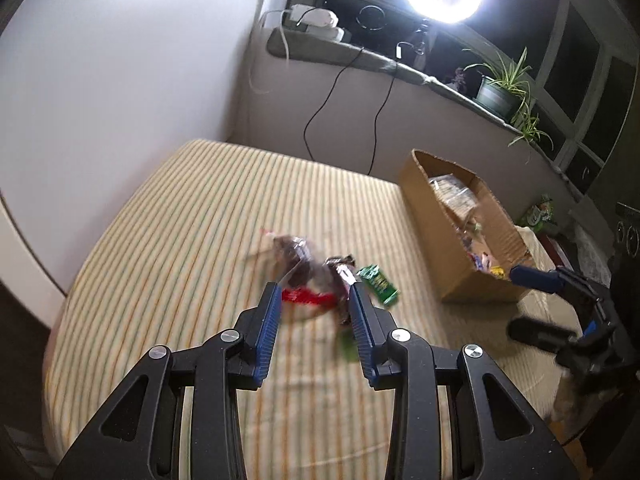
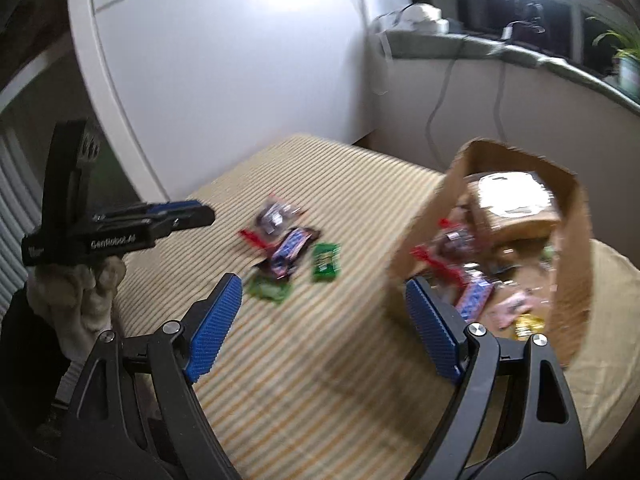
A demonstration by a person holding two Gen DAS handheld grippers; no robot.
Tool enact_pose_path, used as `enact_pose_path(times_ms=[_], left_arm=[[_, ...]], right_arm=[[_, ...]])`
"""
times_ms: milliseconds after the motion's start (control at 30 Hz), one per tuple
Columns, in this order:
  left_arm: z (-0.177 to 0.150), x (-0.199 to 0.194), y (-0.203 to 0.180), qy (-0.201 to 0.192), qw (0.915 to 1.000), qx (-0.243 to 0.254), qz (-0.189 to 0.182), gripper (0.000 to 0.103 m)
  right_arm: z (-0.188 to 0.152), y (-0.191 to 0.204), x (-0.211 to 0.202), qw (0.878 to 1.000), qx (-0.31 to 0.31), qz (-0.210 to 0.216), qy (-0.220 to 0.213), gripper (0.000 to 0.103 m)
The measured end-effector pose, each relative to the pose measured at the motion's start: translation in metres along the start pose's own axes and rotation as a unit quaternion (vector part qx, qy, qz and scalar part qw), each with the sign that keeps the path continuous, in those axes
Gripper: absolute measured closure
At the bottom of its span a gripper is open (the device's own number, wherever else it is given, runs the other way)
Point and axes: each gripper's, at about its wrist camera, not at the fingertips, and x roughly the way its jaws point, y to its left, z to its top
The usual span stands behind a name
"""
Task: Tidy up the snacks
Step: 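Move both tools back toward the remaining snacks, then grasp the red-zip dried-fruit bag with the left tool while the right tool grasps the light-green candy pack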
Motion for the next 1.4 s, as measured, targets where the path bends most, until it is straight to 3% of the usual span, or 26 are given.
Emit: enact_pose_path(times_ms=[267, 633, 767, 1067, 1133, 1233, 1300, 1400], left_arm=[[-0.006, 0.011, 0.015, 0.017, 0.9998, -0.012, -0.007, 0.069], [0.018, 0.047, 0.013, 0.039, 0.9989, -0.015, -0.02, 0.069], [0.021, 0.068, 0.013, 0.057, 0.9981, -0.018, -0.013, 0.059], [0.017, 0.09, 0.023, 0.07, 0.9963, -0.046, -0.018, 0.06], [0.016, 0.09, 0.024, 0.069, 0.9962, -0.048, -0.021, 0.067], [0.017, 0.09, 0.023, 0.068, 0.9963, -0.047, -0.021, 0.07], [0.017, 0.09, 0.022, 0.067, 0.9965, -0.046, -0.02, 0.071], [0.017, 0.089, 0.022, 0.064, 0.9967, -0.046, -0.018, 0.072]], right_arm=[[-0.008, 0.036, 0.045, 0.999, -0.02, 0.018, 0.043, 0.03], [-0.011, 0.042, 0.093, 0.997, -0.005, 0.009, 0.077, 0.03], [-0.011, 0.043, 0.103, 0.997, -0.004, 0.008, 0.082, 0.03], [-0.012, 0.055, 0.121, 0.995, -0.032, 0.001, 0.095, 0.03], [-0.012, 0.056, 0.124, 0.995, -0.035, -0.002, 0.097, 0.03], [-0.012, 0.057, 0.127, 0.994, -0.04, -0.012, 0.099, 0.04], [-0.01, 0.055, 0.13, 0.994, -0.043, -0.024, 0.099, 0.053], [-0.009, 0.053, 0.131, 0.993, -0.047, -0.027, 0.101, 0.06]])
